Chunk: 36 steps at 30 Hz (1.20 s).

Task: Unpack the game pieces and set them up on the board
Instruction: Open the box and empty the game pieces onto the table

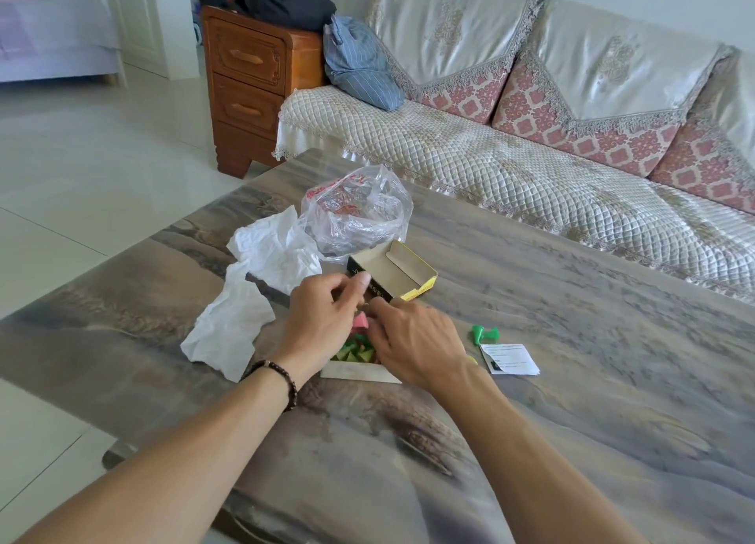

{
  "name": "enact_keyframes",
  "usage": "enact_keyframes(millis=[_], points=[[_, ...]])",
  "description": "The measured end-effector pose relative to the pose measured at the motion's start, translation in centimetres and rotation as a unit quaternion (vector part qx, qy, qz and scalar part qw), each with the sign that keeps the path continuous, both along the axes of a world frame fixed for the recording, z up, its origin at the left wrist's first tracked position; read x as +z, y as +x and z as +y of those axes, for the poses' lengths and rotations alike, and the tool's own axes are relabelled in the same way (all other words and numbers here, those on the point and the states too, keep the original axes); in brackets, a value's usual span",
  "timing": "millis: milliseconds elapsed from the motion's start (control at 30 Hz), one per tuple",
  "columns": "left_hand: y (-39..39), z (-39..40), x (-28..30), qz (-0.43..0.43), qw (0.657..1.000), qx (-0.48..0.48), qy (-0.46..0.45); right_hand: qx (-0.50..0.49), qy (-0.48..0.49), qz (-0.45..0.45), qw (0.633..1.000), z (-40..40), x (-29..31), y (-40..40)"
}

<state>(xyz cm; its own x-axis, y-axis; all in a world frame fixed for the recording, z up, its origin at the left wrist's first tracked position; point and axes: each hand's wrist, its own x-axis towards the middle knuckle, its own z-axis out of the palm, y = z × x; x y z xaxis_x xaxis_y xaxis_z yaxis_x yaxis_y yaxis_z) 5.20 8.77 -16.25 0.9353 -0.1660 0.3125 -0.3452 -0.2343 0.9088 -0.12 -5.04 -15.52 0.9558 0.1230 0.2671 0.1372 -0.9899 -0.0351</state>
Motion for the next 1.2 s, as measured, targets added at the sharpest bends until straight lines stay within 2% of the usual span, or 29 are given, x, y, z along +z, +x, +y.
enact_keyframes(millis=[100,233,333,400,500,667,800,933,1033,1200], points=[[0.3,0.0,0.6,0.054,0.996,0.020,-0.072,-0.019,-0.014,-0.003,1.000,0.2,0.0,0.4],[-0.1,0.2,1.1,0.066,0.994,0.012,-0.082,-0.045,-0.018,-0.023,0.999,0.6,0.3,0.7],[-0.5,0.1,1.5,0.059,0.994,0.004,-0.089,-0.077,0.088,-0.059,0.991,1.0,0.6,0.4],[-0.7,-0.1,1.7,0.052,0.995,-0.005,-0.088,-0.119,0.192,-0.102,0.969,0.3,1.2,0.3],[-1.5,-1.1,1.8,-0.002,0.999,-0.022,-0.040,-0.165,0.262,-0.126,0.942,-2.9,2.3,-0.6],[-3.6,-5.4,2.1,-0.124,0.986,-0.080,0.082,-0.267,0.241,-0.079,0.930,-9.3,1.2,-5.1],[-5.1,-9.8,1.6,-0.195,0.950,-0.117,0.215,-0.320,0.272,-0.035,0.907,-10.7,-0.7,-6.5],[-4.9,-11.9,0.8,-0.215,0.905,-0.118,0.348,-0.313,0.309,-0.027,0.898,-10.4,-0.9,-6.3],[-4.7,-12.3,0.8,-0.231,0.890,-0.115,0.375,-0.290,0.333,-0.007,0.897,-10.3,-0.6,-6.4],[-4.8,-10.7,1.1,-0.188,0.907,-0.189,0.326,-0.239,0.374,0.022,0.896,-10.0,0.2,-6.9]])
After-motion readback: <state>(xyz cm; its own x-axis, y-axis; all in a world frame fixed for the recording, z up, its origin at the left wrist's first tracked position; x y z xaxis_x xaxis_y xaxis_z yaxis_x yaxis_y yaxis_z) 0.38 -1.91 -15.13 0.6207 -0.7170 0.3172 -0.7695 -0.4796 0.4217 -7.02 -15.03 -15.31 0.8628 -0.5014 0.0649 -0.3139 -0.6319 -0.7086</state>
